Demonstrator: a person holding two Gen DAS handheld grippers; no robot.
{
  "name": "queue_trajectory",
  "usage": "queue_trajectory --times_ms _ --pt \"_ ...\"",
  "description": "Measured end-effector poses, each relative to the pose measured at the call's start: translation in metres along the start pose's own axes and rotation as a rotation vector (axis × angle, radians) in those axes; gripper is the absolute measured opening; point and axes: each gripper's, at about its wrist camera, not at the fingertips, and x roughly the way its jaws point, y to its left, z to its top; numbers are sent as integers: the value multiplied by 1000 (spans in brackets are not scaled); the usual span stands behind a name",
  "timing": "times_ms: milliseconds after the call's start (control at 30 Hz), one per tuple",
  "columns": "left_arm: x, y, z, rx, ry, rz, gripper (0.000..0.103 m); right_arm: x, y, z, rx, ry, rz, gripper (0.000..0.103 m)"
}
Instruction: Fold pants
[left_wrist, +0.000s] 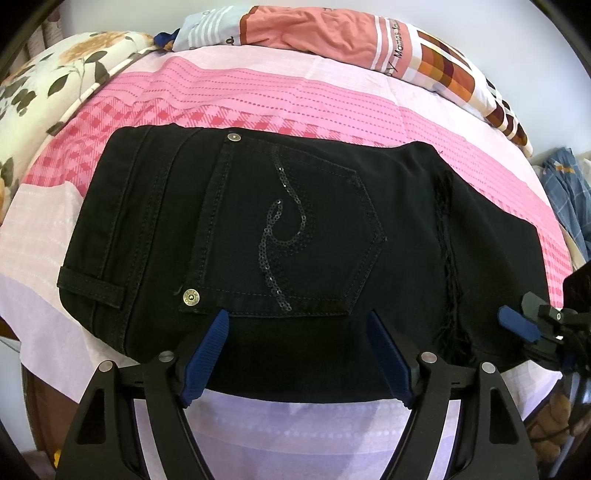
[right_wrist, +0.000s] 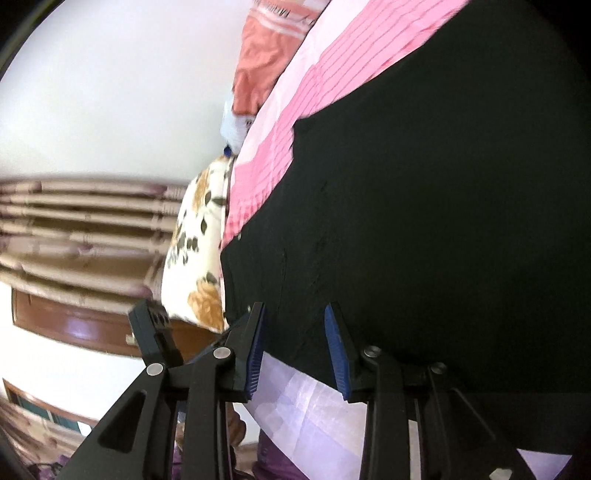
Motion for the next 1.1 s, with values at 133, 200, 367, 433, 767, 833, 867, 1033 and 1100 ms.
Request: queue_trajectory --times_ms 133,200,367,433,767,833,867,1033,1100 --pt "0 2 0 -5 3 -9 79 15 5 -6 -71 55 -72 31" --pt "1 4 1 -15 3 -18 79 19 7 -8 -108 63 -108 30" --pt "-2 9 4 -30 5 -5 79 25 11 -11 -169 79 -180 25" --pt "-4 11 6 -30 2 8 79 22 9 -9 -157 74 -151 26" --pt "-37 62 22 -53 -71 92 79 -16 10 14 -118 -63 -23 35" --pt "-40 81 25 -73 -71 109 79 -20 8 15 -101 -77 -14 35" --pt "-42 95 27 -83 -75 102 79 -21 6 15 -92 -80 -14 36" --pt "-45 138 35 -37 -96 40 79 -22 7 15 -80 -84 -25 39" --pt "-40 149 40 -18 -87 -2 79 -20 9 15 -79 -82 -32 41"
